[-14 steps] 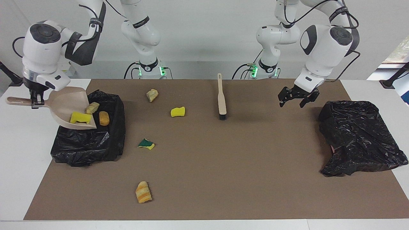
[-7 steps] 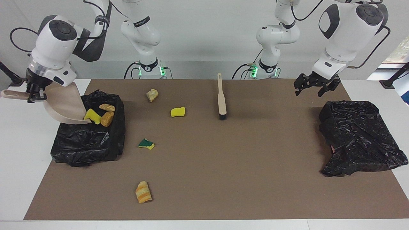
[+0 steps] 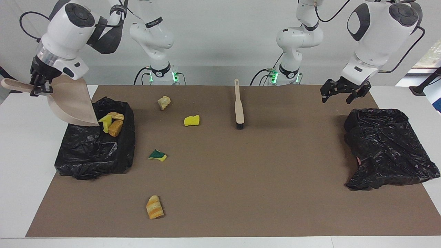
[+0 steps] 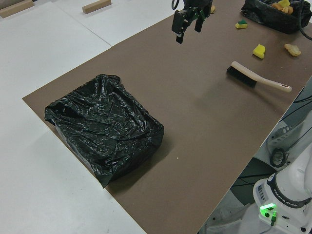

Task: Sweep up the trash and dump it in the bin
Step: 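Tip the dustpan over the bag with the right gripper while the left gripper withdraws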

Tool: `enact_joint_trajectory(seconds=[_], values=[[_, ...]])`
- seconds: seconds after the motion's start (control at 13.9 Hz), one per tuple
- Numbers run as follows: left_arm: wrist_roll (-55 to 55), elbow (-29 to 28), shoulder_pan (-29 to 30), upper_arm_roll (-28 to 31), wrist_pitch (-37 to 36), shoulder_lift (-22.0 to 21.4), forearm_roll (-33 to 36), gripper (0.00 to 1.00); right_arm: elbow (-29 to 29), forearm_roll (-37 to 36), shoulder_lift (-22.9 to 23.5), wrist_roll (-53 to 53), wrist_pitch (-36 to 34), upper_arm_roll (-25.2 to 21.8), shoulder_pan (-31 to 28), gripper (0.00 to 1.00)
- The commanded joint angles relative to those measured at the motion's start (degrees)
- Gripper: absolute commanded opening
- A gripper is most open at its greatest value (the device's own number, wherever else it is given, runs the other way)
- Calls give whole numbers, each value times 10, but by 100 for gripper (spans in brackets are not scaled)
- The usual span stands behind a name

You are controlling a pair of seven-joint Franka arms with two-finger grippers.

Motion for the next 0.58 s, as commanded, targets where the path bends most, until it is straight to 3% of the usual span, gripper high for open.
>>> enact_joint_trajectory(seconds=[0.0,0.22,0.5], values=[[5,11,8,-5,-6,5,10,100,20,-4,-2,71,-56,5,27,0],[5,11,8,-5,-6,5,10,100,36,1,1,145,-83,8,54,0],[6,10,1,-4,-5,6,10,100,37,150,5,294,-83,14,64,0]])
